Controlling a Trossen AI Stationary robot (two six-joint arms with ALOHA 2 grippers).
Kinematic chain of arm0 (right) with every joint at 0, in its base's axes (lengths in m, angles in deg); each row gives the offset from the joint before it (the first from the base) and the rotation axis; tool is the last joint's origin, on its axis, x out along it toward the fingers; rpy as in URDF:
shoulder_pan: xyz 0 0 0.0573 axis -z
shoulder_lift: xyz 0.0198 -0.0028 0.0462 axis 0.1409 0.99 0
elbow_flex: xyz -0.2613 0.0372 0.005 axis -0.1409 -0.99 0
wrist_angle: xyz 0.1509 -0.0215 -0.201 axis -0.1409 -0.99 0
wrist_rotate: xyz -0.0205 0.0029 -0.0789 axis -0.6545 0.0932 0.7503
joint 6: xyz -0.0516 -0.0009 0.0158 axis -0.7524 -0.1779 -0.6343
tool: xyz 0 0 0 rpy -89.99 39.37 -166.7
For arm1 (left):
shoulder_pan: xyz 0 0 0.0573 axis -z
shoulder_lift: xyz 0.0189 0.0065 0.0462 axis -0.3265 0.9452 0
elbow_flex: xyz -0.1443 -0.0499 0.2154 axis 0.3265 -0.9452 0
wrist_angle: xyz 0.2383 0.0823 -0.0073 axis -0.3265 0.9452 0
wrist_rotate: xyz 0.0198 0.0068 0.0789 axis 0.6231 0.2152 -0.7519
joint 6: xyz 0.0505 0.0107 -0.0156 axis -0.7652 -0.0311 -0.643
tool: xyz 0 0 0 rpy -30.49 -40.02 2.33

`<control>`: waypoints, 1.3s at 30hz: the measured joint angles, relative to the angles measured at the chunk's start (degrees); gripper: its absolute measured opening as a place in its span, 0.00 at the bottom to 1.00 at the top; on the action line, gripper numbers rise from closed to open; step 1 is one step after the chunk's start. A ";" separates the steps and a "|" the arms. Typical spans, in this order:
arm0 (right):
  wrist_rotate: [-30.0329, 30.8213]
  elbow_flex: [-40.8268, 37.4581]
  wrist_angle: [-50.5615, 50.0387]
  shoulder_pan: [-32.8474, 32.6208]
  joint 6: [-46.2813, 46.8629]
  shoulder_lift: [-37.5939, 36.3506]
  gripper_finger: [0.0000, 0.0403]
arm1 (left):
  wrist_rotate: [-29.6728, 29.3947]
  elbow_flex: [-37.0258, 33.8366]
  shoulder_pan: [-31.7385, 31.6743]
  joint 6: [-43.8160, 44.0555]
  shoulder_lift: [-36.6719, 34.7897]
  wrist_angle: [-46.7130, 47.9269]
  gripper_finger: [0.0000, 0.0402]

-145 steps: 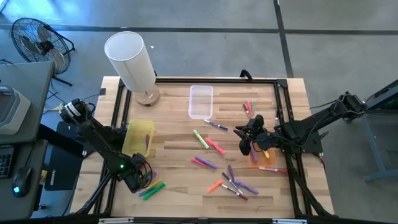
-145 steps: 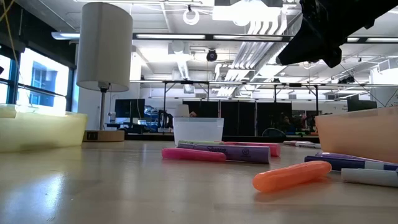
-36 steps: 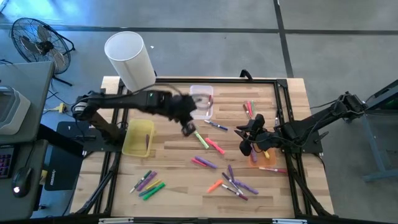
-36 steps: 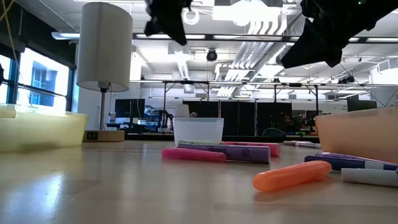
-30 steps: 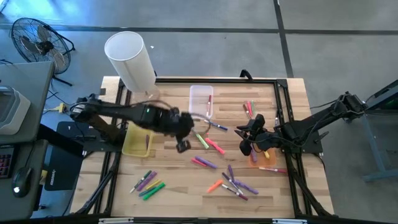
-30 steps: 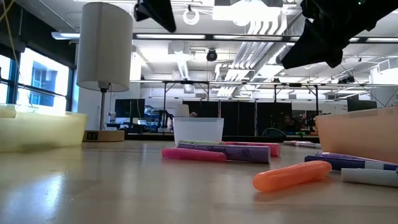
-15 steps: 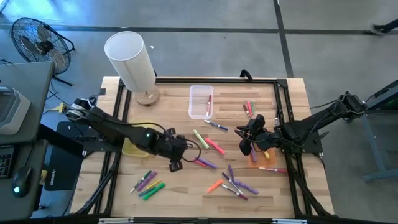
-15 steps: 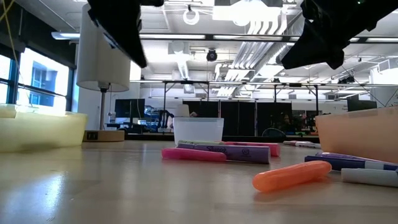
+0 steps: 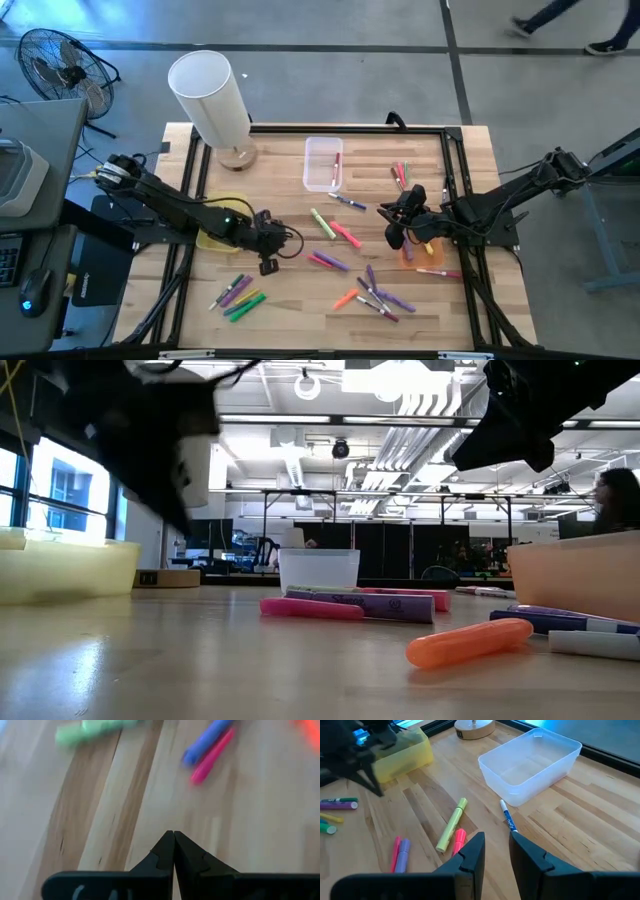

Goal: Pick & Place Markers
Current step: Put the pink highlighter pen into the orange bin

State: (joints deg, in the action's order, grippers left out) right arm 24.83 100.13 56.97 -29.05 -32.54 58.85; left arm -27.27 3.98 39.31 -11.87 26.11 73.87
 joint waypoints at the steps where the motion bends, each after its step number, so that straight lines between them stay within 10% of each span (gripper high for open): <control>1: 0.00 0.00 -0.06 0.00 -0.02 0.00 0.19 | 0.03 -1.64 0.00 -0.52 -0.57 -2.91 0.00; 39: 0.49 0.00 -0.13 0.07 -8.12 0.11 0.19 | -2.57 -9.52 0.00 -8.33 -3.41 -14.56 0.00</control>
State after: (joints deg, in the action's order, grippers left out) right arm 25.32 100.13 56.84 -28.99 -40.65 58.96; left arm -29.84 -5.55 39.31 -20.20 22.70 59.31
